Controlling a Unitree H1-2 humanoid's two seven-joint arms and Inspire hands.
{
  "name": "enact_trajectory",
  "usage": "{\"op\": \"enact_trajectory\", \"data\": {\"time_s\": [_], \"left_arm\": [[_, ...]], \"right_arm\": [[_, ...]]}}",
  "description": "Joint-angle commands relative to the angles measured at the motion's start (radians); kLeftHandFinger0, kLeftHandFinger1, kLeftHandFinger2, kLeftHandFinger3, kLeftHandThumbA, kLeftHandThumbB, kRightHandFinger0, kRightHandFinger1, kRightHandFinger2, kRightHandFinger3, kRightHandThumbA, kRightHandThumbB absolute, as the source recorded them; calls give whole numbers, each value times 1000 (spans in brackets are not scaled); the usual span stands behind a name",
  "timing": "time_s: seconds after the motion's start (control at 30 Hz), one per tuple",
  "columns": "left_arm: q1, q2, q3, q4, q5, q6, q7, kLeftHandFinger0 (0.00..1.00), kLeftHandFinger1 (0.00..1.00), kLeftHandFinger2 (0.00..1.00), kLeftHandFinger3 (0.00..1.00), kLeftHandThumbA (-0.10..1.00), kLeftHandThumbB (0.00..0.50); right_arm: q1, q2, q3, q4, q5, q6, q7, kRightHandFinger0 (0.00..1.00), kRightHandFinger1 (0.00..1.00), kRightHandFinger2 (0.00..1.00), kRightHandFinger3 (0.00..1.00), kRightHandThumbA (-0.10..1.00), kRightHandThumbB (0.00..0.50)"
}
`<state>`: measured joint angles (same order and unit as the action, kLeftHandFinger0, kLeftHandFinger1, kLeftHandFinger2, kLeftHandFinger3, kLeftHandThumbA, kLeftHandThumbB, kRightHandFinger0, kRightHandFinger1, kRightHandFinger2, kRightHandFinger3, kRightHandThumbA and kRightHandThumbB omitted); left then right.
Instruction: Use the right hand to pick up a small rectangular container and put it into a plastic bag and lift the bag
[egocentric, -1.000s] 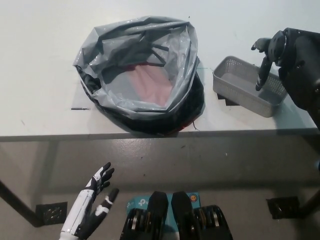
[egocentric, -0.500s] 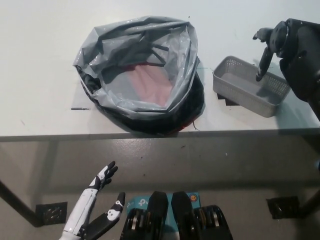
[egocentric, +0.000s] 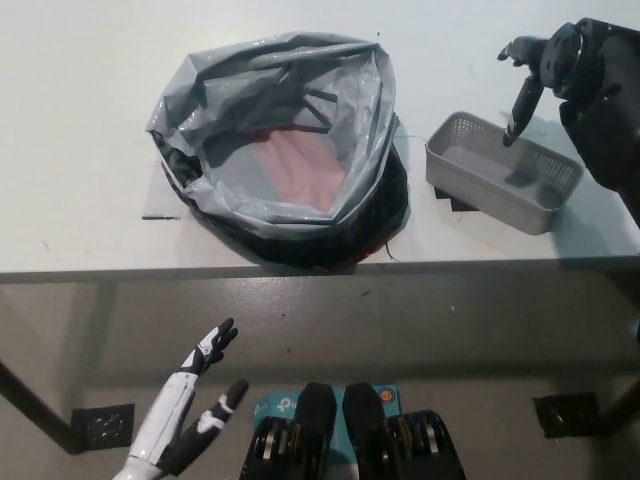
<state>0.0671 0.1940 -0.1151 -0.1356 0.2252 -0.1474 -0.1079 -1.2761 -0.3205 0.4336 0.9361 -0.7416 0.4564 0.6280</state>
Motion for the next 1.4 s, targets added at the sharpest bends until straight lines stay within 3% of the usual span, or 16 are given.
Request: {"op": "enact_trajectory", "data": {"time_s": [0.0, 0.57, 0.8, 0.93, 1.03, 1.07, 1.17, 1.37], "left_arm": [[-19, 16, -6, -4, 0, -42, -9, 1000, 1000, 1000, 1000, 1000, 275], [-31, 31, -23, -13, 5, -12, -27, 1000, 1000, 1000, 1000, 1000, 276], [-26, 28, -24, -20, 13, -3, -26, 1000, 1000, 1000, 1000, 1000, 281], [-27, 31, -23, -21, 11, -3, -26, 1000, 1000, 1000, 1000, 1000, 281], [-32, 32, -24, -14, 12, -11, -25, 1000, 1000, 1000, 1000, 1000, 275], [-32, 32, -24, -16, 13, -9, -25, 1000, 1000, 1000, 1000, 1000, 275], [-34, 31, -24, -17, 15, -12, -24, 1000, 1000, 1000, 1000, 995, 269], [-34, 33, -21, -24, 10, -4, -26, 1000, 1000, 1000, 1000, 1000, 291]], "right_arm": [[-83, -22, 5, -46, 25, -16, 5, 1000, 1000, 1000, 1000, 1000, 421], [-1, 13, -184, -210, 69, 14, 88, 1000, 1000, 1000, 1000, 1000, 462], [23, 18, -157, -234, 61, 14, 88, 1000, 1000, 1000, 1000, 1000, 437], [40, 25, -146, -183, 69, 14, 54, 1000, 1000, 1000, 1000, 1000, 500], [49, 27, -148, -153, 96, 14, 46, 1000, 1000, 1000, 1000, 1000, 470], [50, 26, -143, -153, 91, 14, 45, 1000, 1000, 1000, 1000, 986, 433], [67, 11, -60, -148, 38, 0, 43, 1000, 1000, 1000, 1000, 1000, 460], [61, 3, 16, -117, -12, 13, 4, 1000, 1000, 1000, 1000, 1000, 464]]}}
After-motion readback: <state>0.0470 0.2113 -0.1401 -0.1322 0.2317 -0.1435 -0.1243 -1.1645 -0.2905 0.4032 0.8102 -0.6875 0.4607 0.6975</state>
